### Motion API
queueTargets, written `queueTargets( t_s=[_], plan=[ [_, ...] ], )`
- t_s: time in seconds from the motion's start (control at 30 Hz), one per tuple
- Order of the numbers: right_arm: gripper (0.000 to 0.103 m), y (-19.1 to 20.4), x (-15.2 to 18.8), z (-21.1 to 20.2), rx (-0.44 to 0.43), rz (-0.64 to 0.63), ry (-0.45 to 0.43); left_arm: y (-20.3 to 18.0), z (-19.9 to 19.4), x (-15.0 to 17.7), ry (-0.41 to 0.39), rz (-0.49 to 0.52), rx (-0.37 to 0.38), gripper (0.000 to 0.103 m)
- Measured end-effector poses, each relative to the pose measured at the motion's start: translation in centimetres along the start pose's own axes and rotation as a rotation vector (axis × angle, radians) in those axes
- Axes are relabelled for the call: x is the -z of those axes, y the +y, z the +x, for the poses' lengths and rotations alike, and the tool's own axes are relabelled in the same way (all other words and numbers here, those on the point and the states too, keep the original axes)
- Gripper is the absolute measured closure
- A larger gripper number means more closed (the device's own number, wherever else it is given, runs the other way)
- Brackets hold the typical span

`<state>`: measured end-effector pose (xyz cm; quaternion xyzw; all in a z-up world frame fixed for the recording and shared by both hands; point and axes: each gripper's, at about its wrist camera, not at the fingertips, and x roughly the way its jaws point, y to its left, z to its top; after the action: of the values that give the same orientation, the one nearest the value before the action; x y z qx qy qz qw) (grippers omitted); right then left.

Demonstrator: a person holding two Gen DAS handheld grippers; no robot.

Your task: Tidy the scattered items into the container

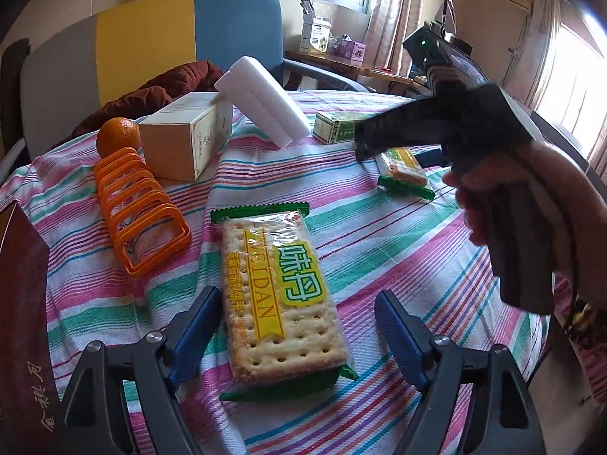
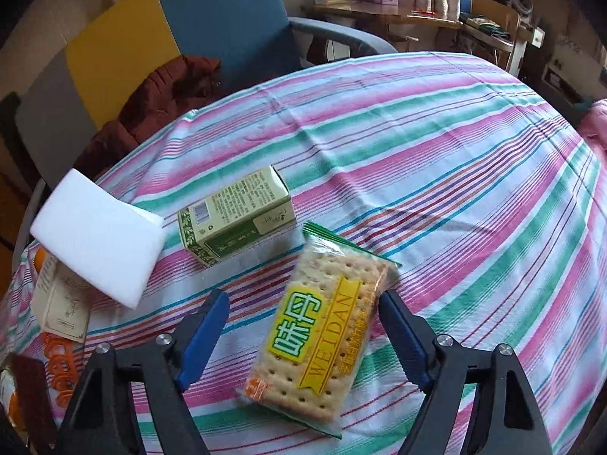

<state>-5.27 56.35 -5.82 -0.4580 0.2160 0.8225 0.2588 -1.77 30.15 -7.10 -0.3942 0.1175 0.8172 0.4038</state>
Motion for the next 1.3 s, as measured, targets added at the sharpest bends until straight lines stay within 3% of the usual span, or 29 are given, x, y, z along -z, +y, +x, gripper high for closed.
queueTargets(
  t_s=[0.1, 0.17, 0.4, 0.53, 0.7, 0.8, 0.87, 0.9, 0.97, 1.17, 1.3],
  plan=[
    [0.042, 1.6, 1.7, -0.7, 0.051, -0.153, -0.055, 0.2, -0.1, 0.2, -0.005, -0.005, 0.008, 0.019],
    [0.049, 1.7, 2.9, -1.4, 0.015, -0.204, -0.078, 0.5, -0.2, 0.3, -0.01, -0.016, 0.023, 0.019],
    [0.049, 0.8, 8.9, -5.2, -0.116, -0.279, -0.08, 0.9, -0.3, 0.2, -0.016, -0.034, 0.047, 0.019],
    [0.037, -0.3, 11.3, -7.0, -0.173, -0.249, -0.078, 0.9, -0.6, -0.3, 0.01, -0.051, 0.043, 0.02],
    [0.037, -2.3, 11.1, -7.8, -0.24, -0.091, -0.04, 0.6, 0.2, -1.9, 0.092, -0.073, -0.009, 0.028],
    [0.041, -1.8, 10.9, -7.5, -0.217, -0.116, -0.024, 0.0, 0.3, -1.7, 0.091, -0.013, -0.045, 0.033],
    [0.045, -1.2, 11.2, -7.5, -0.182, -0.158, -0.021, -0.3, 0.1, -1.3, 0.083, 0.015, -0.083, 0.046],
    [0.049, -1.0, 11.3, -7.4, -0.173, -0.176, -0.023, -0.3, 0.0, -1.1, 0.079, 0.017, -0.089, 0.047],
    [0.053, -0.8, 11.6, -7.5, -0.169, -0.194, -0.027, 0.0, -0.4, -1.0, 0.085, -0.001, -0.072, 0.053],
    [0.054, -0.4, 12.4, -8.2, -0.215, -0.195, -0.007, 0.3, -1.8, -0.3, 0.1, -0.044, -0.025, 0.054],
    [0.054, -0.2, 13.2, -8.9, -0.29, -0.15, 0.024, 0.3, -3.2, 0.4, 0.097, -0.083, -0.003, 0.054]
  ],
)
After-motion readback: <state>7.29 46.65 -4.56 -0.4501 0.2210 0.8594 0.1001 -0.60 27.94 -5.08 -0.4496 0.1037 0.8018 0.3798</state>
